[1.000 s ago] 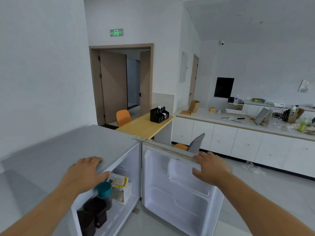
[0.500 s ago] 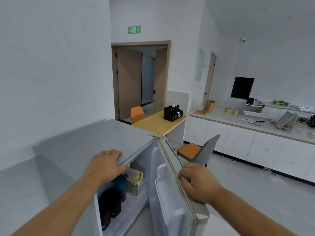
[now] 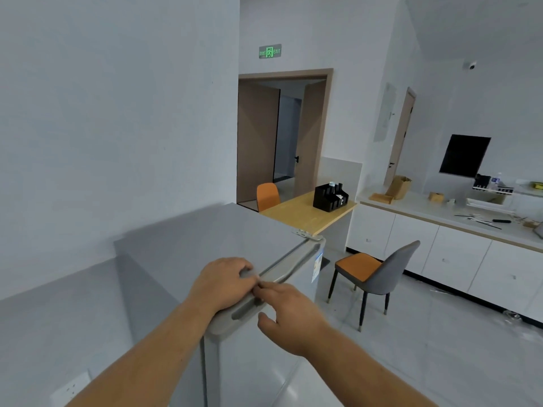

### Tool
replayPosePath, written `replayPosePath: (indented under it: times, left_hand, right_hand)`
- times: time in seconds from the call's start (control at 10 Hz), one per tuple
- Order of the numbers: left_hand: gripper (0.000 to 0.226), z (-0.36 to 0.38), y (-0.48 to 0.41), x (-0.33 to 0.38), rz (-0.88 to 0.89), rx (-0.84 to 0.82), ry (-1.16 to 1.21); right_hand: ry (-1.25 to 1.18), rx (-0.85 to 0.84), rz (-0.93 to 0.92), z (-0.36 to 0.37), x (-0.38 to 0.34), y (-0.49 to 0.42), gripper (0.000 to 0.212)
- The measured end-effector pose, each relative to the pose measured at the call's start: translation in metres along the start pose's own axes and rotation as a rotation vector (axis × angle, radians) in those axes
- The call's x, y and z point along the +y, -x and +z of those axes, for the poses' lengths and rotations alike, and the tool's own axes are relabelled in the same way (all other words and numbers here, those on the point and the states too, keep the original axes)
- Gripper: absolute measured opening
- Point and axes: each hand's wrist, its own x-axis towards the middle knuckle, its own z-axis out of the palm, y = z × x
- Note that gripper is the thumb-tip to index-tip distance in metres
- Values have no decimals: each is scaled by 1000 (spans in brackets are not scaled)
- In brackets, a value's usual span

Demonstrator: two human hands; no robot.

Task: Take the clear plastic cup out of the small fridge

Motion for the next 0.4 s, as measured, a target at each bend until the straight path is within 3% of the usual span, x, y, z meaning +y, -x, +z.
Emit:
replayPosePath:
  times: [0.1, 0.3, 0.4]
  left_hand:
    - [58, 0, 0, -1, 2, -1, -13]
    - [61, 5, 3, 2, 58, 43, -49]
    - [70, 6, 5, 12, 106, 80, 0]
  right_hand:
    - [12, -37, -12, 0, 5, 3, 69]
    - [40, -24, -5, -6, 4, -3, 52]
    - [120, 51, 45, -18, 15, -6, 63]
